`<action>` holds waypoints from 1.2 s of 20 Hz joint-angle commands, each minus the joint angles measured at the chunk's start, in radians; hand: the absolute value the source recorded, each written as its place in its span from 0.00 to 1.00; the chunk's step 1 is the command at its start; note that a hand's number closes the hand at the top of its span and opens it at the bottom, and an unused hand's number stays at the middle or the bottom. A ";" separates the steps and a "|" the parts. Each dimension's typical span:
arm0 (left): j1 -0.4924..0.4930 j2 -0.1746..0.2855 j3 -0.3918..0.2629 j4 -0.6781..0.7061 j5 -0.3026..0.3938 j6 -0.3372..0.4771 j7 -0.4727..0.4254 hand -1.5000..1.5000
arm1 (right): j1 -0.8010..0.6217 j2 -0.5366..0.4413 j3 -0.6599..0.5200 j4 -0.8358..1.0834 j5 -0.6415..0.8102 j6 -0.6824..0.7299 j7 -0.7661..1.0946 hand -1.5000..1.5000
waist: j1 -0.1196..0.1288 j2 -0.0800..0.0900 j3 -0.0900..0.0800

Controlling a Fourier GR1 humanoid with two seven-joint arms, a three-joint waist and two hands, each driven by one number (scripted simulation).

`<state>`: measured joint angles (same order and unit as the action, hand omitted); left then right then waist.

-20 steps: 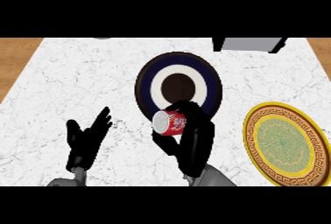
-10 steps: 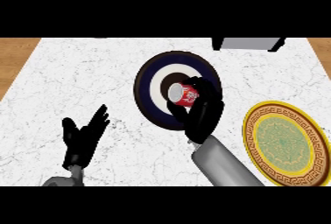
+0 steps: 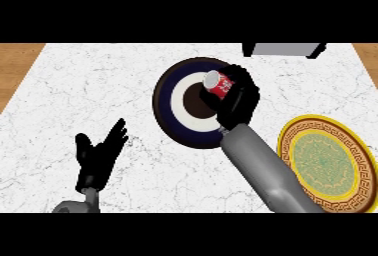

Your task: Pick the can from the plate and place it in the plate

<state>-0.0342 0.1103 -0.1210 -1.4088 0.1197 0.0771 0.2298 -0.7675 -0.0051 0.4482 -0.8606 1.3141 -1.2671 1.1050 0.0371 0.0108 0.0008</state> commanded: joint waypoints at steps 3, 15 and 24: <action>0.011 0.003 -0.008 -0.014 0.004 -0.023 -0.011 0.50 | -0.026 -0.016 0.039 0.166 -0.270 0.101 -0.013 0.00 | 0.025 0.011 0.001; 0.008 -0.023 -0.032 0.011 -0.029 -0.009 -0.046 0.50 | 0.008 -0.054 0.154 -0.010 -0.670 -0.155 -0.416 0.00 | 0.034 0.023 0.005; 0.030 0.004 0.014 -0.007 0.016 -0.030 -0.017 0.50 | 0.152 -0.204 0.186 -0.339 -0.941 -0.179 -0.556 0.00 | 0.007 0.011 0.006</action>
<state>-0.0286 0.1100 -0.1192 -1.4170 0.1186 0.0586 0.2191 -0.6997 -0.1546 0.5917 -1.0578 0.4732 -1.3865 0.6030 0.0553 0.0259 0.0065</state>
